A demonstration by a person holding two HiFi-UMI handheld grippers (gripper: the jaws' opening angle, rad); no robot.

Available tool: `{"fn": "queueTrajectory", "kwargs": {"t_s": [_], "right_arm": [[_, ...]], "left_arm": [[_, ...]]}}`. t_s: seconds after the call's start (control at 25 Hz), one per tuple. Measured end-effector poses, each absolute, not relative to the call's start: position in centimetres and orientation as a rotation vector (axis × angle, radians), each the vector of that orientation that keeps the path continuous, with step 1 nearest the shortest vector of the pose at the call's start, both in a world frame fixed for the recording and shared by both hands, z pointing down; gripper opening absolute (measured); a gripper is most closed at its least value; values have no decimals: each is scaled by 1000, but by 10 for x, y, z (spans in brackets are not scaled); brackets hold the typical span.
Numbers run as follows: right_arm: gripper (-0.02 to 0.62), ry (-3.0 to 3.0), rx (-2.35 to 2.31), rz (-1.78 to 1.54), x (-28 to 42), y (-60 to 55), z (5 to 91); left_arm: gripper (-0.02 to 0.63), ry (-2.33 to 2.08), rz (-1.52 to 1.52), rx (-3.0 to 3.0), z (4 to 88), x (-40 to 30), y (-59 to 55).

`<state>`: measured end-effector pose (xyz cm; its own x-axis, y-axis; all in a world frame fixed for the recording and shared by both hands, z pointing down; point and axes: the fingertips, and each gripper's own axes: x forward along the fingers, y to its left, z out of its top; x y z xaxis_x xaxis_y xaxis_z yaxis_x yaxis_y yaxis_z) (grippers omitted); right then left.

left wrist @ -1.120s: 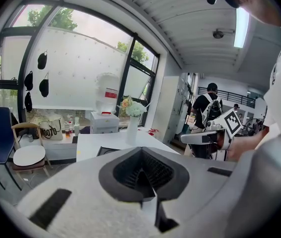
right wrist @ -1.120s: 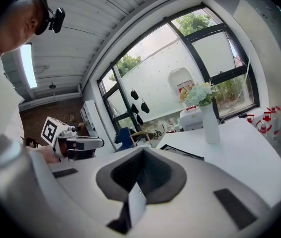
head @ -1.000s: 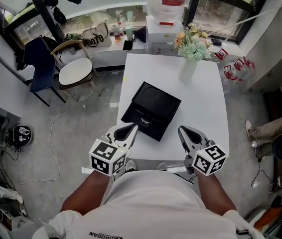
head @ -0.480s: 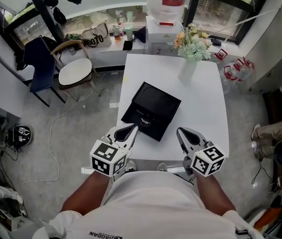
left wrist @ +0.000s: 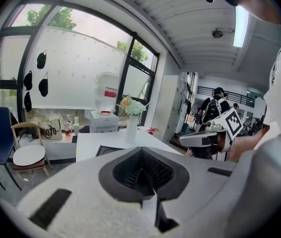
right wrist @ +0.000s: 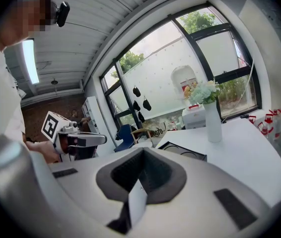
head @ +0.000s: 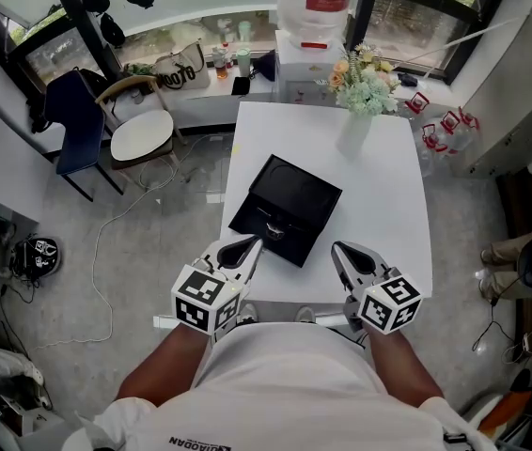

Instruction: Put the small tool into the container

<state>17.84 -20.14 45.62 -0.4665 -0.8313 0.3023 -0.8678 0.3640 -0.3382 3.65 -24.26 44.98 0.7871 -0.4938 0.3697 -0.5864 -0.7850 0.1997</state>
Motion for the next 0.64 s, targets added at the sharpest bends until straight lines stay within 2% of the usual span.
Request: {"fn": "queueTrajectory", "kwargs": {"t_s": [0.64], "right_arm": [[5,-2520,1571,705,174,-207,457]], "left_arm": [[9,-833,429,2669,450,36,-246]]}}
